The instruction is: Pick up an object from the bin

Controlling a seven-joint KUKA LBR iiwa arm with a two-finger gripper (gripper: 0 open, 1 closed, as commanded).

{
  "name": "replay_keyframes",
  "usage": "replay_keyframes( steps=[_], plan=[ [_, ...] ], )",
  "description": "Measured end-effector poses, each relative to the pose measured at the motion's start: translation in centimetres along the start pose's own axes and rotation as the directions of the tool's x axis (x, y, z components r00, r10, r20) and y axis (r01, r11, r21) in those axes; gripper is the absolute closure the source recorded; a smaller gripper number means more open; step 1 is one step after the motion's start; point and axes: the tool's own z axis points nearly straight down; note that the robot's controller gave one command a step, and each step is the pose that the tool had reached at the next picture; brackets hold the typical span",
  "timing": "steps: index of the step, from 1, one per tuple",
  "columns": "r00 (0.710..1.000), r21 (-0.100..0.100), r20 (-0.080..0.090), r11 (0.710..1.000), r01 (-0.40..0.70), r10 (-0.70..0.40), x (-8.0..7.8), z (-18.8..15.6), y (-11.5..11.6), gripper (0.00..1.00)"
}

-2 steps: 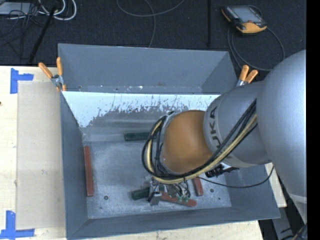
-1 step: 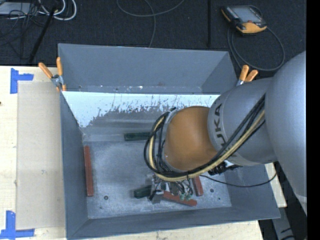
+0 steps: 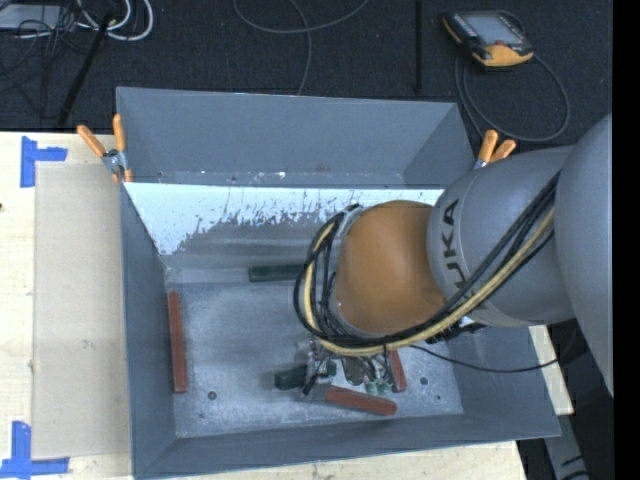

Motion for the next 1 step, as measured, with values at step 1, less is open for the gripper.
replay_keyframes(
  steps=[1],
  plan=[
    [1.0, -0.001, 0.006, 1.0, 0.0, 0.0, -0.12, -2.21, 0.0, 1.0]
  ],
)
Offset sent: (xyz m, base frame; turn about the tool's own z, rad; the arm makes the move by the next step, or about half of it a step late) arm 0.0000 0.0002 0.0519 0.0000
